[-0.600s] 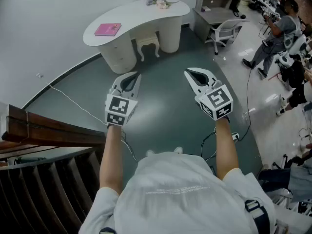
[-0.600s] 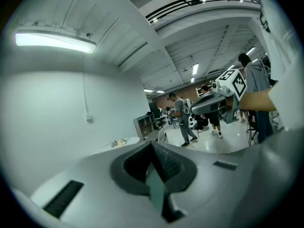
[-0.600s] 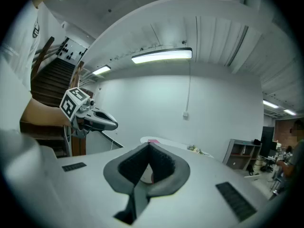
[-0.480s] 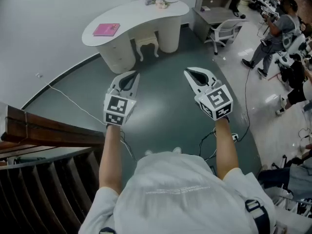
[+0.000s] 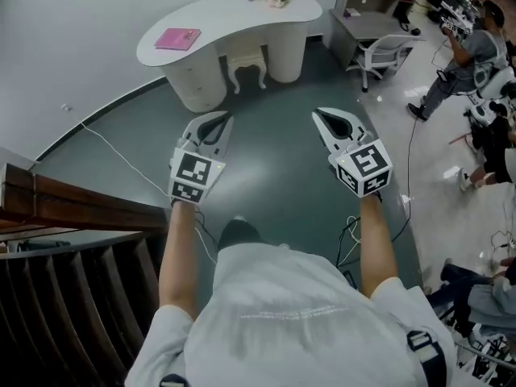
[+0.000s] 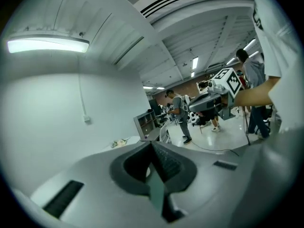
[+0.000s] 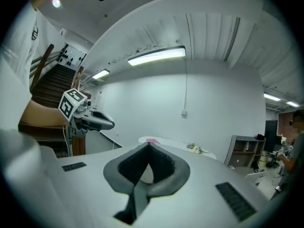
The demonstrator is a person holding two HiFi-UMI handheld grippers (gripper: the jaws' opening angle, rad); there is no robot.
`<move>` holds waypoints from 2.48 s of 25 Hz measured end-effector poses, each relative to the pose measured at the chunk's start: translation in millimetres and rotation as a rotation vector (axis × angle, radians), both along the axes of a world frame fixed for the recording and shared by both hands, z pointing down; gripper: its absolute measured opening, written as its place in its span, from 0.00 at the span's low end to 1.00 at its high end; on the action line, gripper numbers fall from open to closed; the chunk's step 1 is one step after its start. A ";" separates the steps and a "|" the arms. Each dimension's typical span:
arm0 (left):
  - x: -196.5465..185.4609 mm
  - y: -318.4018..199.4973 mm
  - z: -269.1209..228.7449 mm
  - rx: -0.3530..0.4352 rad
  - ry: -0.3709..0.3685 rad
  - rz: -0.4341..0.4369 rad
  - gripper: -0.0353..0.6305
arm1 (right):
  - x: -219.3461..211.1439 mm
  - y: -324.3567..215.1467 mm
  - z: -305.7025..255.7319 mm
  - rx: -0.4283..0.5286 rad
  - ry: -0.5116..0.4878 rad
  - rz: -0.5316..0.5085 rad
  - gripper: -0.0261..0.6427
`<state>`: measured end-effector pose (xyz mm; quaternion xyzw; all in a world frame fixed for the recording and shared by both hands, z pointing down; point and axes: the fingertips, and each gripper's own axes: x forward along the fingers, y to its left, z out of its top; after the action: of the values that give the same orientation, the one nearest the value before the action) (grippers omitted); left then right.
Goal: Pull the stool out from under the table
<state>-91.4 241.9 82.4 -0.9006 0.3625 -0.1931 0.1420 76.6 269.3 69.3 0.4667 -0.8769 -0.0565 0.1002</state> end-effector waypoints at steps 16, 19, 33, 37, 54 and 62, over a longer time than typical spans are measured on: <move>4.2 -266.1 33.0 -0.059 0.045 -0.009 0.07 | 18.5 -235.6 13.8 -0.021 0.005 0.056 0.06; 2.8 -331.0 30.1 -0.058 0.051 -0.008 0.07 | 11.0 -294.3 6.1 -0.020 0.004 0.046 0.06; -16.1 -478.3 87.3 -0.188 0.051 -0.042 0.07 | -10.6 -468.0 63.7 -0.180 0.029 -0.011 0.06; -9.3 -518.8 129.5 -0.235 0.050 -0.051 0.07 | 2.3 -516.8 101.3 -0.193 0.026 0.001 0.06; -26.3 -699.5 469.3 -0.357 0.051 -0.175 0.27 | 21.3 -741.3 462.4 -0.255 0.106 -0.124 0.27; -51.5 -772.1 611.4 -0.384 0.086 -0.294 0.32 | 20.8 -807.1 613.2 -0.306 0.113 -0.148 0.35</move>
<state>-142.8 -530.1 693.8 -0.8561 0.4521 -0.2384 -0.0769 97.5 -537.8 682.5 0.3760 -0.9003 0.0444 0.2147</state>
